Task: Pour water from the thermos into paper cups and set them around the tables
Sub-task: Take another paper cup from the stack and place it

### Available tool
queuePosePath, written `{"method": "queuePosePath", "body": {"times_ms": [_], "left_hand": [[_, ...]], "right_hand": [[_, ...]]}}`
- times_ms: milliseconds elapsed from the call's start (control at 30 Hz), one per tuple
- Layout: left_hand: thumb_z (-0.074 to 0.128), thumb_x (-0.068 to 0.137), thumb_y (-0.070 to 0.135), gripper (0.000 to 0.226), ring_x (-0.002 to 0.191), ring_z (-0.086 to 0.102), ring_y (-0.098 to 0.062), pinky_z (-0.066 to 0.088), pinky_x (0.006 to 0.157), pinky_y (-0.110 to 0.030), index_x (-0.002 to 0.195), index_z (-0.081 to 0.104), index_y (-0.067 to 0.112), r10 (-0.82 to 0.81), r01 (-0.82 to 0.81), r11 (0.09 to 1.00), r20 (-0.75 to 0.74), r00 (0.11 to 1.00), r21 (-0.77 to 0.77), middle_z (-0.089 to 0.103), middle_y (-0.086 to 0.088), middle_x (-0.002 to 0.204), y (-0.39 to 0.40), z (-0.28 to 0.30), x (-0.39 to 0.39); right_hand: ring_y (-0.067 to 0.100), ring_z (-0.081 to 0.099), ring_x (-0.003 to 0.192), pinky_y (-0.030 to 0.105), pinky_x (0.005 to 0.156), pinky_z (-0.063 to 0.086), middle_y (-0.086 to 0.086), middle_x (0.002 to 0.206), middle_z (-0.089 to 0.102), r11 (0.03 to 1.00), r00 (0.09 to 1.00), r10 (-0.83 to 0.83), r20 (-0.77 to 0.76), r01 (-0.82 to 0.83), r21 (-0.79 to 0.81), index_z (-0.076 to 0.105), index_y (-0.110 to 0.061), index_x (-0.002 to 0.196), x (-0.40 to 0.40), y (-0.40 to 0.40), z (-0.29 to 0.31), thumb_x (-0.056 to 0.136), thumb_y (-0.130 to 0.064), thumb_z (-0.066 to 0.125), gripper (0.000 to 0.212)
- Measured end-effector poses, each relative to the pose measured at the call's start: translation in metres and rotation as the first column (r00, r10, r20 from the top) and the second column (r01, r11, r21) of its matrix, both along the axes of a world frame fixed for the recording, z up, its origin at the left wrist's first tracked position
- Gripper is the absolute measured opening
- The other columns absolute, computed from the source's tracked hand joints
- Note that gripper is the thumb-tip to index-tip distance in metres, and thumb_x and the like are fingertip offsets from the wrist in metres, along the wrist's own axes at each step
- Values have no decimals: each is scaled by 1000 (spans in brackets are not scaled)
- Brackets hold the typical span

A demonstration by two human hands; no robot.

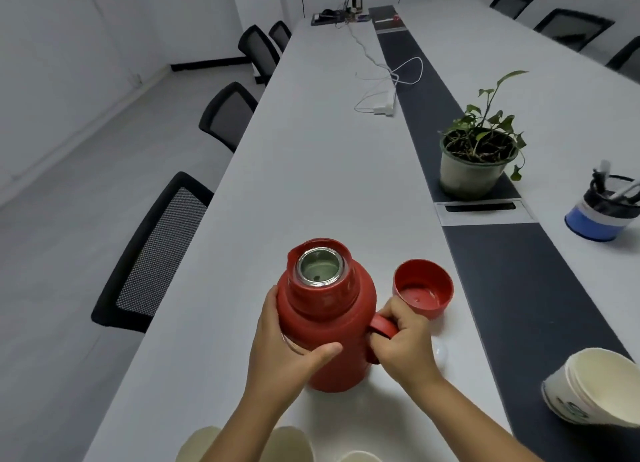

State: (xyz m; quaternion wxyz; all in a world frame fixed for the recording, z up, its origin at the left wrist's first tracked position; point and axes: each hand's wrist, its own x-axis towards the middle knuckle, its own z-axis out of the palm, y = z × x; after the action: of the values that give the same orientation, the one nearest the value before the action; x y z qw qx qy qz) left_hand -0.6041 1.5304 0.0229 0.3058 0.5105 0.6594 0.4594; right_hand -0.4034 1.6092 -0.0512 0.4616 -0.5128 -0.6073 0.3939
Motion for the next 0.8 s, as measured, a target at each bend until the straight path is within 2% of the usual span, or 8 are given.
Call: {"method": "queuePosePath", "body": {"times_ms": [167,300,400,467,533,600,700,800], "left_hand": [[104,54,33,118,132,52,10,47,112,-31,150,38,55,13,-12,1000,19,1000,-20,55,33,142,10,-23,-3],[103,56,33,119,136,49,10,45,114,-28,153,36,52,10,-10,1000,17,1000,-16,51,32,145,13,-31,-3],[100,61,35,118,140,46,9,42,115,-26,157,33,51,3,-4,1000,-9,1000,-12,47,33,150,14,-37,-4],[99,67,42,118,147,42,2,40,119,-30,161,29,48,48,-49,999,-38,998,-19,42,29,156,10,-43,2],[98,73,48,114,151,40,-5,39,122,-36,164,29,43,155,-156,987,-46,987,-30,38,25,159,1,-49,13],[96,79,44,103,148,41,-2,41,122,-39,162,36,41,219,-219,976,-28,975,3,37,25,160,-14,-51,33],[92,88,34,83,147,41,4,41,122,-34,158,47,38,147,-144,987,-44,988,73,34,28,163,-37,-49,77],[88,90,31,71,145,43,6,39,120,-25,152,53,37,-13,18,998,-67,998,66,41,29,158,-51,-52,125]], "right_hand": [[17,54,54,31,46,49,-6,60,59,999,1000,-4,16,3,35,52,-25,68,-2,12,-24,63,12,68,40],[13,53,58,31,52,44,-10,62,61,996,997,8,72,-14,93,53,-27,70,-1,18,-32,61,6,68,37],[10,58,64,34,57,50,-10,70,65,996,994,35,101,-43,82,57,-33,76,-1,20,-30,65,4,69,41],[8,64,73,33,65,54,-14,80,68,990,985,94,143,-107,90,62,-38,86,4,16,-23,73,2,72,43],[5,68,91,30,80,58,-20,101,70,979,968,160,192,-180,93,68,-37,108,18,8,-18,82,-4,78,43],[2,65,110,32,95,56,-25,123,66,980,961,169,220,-188,72,65,-36,129,44,-8,-14,86,-12,81,52],[2,63,115,32,98,55,-26,127,64,990,962,82,259,-110,94,66,-36,129,102,-37,-4,92,-15,80,45],[2,64,116,33,98,56,-25,122,66,991,950,-76,304,37,132,70,-29,122,173,-70,11,93,-7,81,38]]}}
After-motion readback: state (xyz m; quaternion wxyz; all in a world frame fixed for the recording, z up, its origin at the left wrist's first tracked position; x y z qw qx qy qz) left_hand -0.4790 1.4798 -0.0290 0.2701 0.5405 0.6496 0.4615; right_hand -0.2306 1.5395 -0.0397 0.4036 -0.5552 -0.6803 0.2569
